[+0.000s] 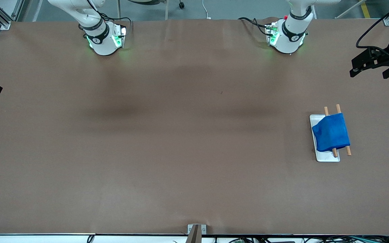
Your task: Right arm passes towel to left arm to hang
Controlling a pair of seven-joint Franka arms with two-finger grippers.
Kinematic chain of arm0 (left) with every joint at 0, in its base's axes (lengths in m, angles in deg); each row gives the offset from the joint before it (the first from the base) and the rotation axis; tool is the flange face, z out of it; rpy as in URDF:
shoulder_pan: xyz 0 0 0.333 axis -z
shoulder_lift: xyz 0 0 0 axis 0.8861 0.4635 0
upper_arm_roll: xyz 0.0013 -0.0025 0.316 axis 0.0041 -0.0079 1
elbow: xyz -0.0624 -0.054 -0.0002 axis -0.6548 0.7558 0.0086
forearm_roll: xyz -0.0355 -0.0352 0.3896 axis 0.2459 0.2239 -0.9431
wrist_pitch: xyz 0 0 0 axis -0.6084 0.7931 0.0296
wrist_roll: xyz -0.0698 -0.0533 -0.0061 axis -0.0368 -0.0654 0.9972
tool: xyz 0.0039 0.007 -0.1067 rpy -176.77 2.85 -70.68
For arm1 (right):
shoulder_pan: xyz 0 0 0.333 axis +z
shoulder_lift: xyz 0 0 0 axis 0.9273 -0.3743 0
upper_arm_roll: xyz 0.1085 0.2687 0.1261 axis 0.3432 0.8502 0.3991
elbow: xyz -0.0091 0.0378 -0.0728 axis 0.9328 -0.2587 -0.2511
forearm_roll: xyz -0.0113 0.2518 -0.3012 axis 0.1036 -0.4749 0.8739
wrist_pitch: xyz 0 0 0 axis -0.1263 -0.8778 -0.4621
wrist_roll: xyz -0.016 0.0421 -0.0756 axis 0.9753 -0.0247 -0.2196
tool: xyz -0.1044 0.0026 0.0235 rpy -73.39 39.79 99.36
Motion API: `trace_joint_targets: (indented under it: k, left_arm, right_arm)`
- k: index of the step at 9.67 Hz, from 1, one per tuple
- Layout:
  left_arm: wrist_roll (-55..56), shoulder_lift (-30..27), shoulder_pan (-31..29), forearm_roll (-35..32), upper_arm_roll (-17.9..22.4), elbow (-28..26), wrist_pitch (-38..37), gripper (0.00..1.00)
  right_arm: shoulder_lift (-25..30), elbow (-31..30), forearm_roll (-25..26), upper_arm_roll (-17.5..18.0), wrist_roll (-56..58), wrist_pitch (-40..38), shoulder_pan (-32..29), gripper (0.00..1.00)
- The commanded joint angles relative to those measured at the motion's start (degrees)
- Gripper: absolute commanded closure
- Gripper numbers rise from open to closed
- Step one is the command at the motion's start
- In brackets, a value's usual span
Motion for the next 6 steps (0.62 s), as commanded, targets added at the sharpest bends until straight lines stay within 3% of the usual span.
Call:
trace_joint_targets:
  k: [1, 6]
  left_arm:
    - [0.5, 0.9, -0.3, -1.3, -0.2, -0.2, -0.8, 0.0]
    - [0.6, 0.8, -0.3, -1.6, -0.1, -0.2, -0.2, 0.0]
  right_arm:
    - [1.4, -1.4, 1.1, 0.1, -1.3, 0.1, 0.4, 0.0]
    - [1.4, -1.5, 1.1, 0.1, -1.3, 0.2, 0.3, 0.0]
